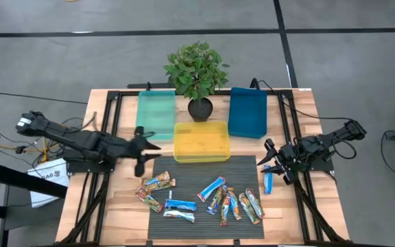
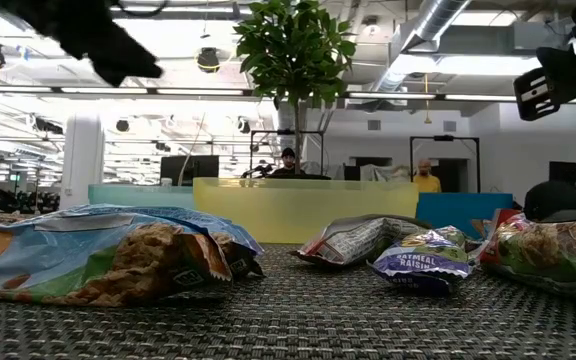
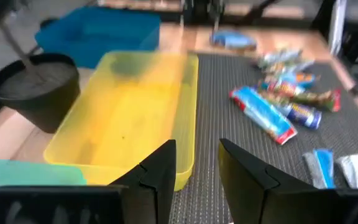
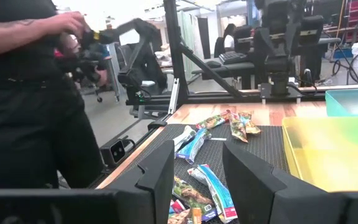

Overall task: Pick and place Granola Bars by type
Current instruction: Put the orange granola bar into the yellow bin

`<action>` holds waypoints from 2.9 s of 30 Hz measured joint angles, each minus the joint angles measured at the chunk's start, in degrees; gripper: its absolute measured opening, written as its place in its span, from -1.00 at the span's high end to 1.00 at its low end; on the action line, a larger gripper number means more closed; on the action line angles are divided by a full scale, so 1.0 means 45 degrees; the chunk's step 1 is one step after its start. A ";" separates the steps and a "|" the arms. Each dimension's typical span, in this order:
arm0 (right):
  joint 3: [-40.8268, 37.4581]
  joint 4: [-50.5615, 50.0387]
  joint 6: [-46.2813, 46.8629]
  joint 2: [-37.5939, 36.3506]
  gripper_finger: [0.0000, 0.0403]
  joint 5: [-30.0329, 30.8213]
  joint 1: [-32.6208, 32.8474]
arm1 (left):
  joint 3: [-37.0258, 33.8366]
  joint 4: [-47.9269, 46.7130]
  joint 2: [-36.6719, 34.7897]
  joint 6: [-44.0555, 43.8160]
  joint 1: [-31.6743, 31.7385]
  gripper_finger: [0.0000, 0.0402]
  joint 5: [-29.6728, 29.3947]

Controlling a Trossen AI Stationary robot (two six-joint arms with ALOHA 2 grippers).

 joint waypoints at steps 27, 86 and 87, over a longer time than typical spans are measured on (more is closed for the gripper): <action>-0.0005 0.0023 0.0003 0.0001 0.36 0.0005 0.0003 | 0.7496 -1.1293 0.8441 -0.8124 -0.1083 0.44 0.5571; -0.0010 0.0097 0.0001 0.0002 0.36 0.0010 0.0003 | 0.4371 -0.6108 1.1079 -0.4295 -0.0264 0.33 0.4542; -0.0010 0.0097 0.0002 0.0002 0.36 0.0010 0.0005 | 0.4371 -0.6085 1.1082 -0.4295 -0.0267 0.39 0.4571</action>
